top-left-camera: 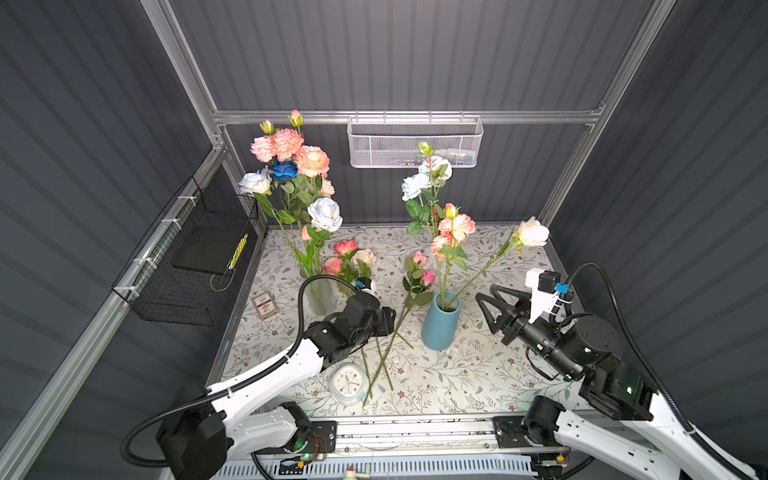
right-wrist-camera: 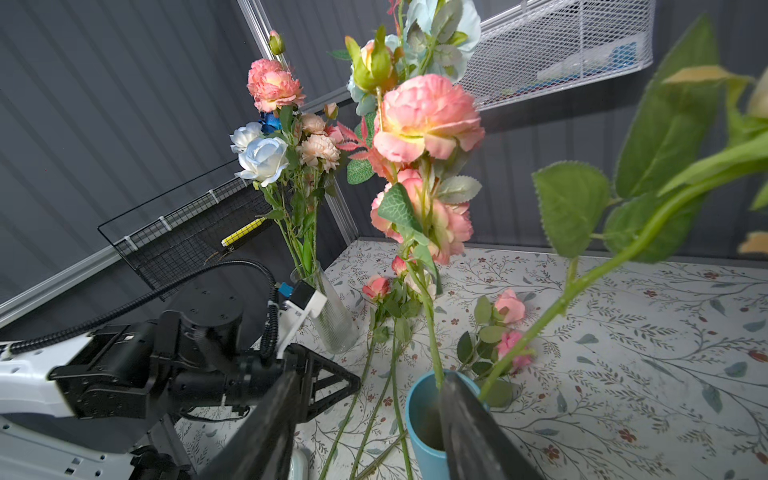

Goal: Arrange the flowers into the vase
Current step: 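Open and withdraw the right gripper while the left lowers to the stems, then grasp another pink rose stem with the left gripper and lift it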

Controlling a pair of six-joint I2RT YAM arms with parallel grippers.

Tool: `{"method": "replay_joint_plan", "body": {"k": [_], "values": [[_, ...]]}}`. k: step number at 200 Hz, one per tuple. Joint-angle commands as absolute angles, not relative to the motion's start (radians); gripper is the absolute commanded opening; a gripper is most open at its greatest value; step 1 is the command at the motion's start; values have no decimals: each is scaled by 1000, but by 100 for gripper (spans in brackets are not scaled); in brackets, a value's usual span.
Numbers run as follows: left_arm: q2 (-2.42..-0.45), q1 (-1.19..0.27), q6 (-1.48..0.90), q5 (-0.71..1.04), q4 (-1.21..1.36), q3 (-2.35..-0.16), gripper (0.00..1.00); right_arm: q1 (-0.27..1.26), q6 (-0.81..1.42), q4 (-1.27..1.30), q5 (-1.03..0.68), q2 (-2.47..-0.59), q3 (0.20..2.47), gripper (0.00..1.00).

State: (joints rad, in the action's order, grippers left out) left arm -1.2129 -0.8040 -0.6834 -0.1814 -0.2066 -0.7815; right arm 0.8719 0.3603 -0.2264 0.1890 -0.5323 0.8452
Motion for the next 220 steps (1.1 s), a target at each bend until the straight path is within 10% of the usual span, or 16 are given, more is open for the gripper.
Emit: {"method": "replay_joint_plan", "body": {"k": [1, 85, 220], "values": [[-1298, -749, -683, -165, -217, -827, 53, 872, 373, -239, 179, -510, 838, 56], [-1633, -687, -687, -162, -203, -937, 50, 873, 367, -280, 207, -430, 817, 55], [-1831, -689, -699, -216, -309, -1014, 13, 873, 341, -313, 241, -370, 799, 54]]}}
